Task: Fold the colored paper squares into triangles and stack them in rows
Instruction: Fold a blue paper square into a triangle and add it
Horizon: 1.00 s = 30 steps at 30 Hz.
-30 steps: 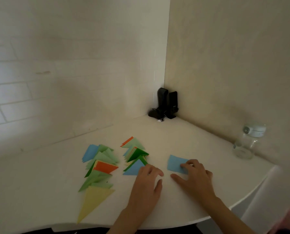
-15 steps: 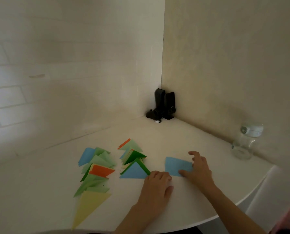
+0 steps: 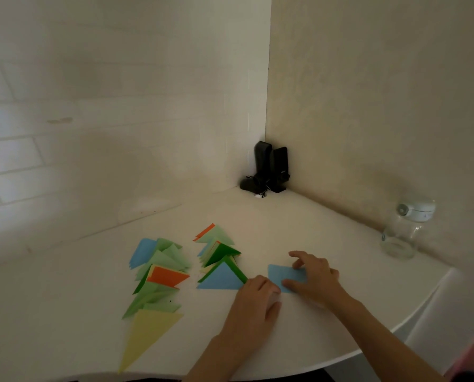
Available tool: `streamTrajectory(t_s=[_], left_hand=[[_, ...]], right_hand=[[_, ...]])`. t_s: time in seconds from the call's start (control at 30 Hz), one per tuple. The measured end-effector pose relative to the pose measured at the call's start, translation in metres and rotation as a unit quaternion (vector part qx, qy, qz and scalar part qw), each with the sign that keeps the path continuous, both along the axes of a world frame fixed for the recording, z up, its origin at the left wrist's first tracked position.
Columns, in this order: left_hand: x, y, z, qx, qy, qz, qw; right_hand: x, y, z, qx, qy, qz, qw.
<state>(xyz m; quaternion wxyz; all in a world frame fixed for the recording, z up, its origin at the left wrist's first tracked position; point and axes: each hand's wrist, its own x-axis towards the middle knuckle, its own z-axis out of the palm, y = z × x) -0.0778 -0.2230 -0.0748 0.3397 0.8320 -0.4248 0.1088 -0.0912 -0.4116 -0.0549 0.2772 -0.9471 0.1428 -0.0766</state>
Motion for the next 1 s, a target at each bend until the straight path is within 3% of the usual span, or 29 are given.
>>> streamTrajectory(t_s=[0.2, 0.33, 0.47, 0.7, 0.87, 1.0], left_hand=[[0.009, -0.007, 0.002, -0.024, 0.043, 0.060, 0.997], [0.024, -0.020, 0.012, 0.078, 0.083, 0.107, 0.988], [0.035, -0.025, 0.015, 0.091, 0.121, 0.087, 0.985], [0.029, -0.026, 0.016, -0.048, 0.175, 0.053, 0.982], [0.021, -0.013, 0.026, -0.159, 0.190, 0.086, 0.965], [0.008, 0.004, 0.034, -0.181, 0.235, 0.070, 0.952]], right_hand=[[0.001, -0.005, 0.000, -0.005, 0.011, 0.084, 0.996], [-0.006, -0.006, -0.007, -0.019, -0.022, 0.080, 0.996], [-0.011, -0.002, -0.008, -0.009, -0.043, 0.073, 0.996], [-0.015, 0.000, -0.008, 0.029, -0.075, 0.059, 0.995], [-0.020, 0.001, 0.005, 0.234, -0.122, -0.008, 0.964], [-0.024, 0.011, 0.012, 0.268, -0.102, 0.006, 0.958]])
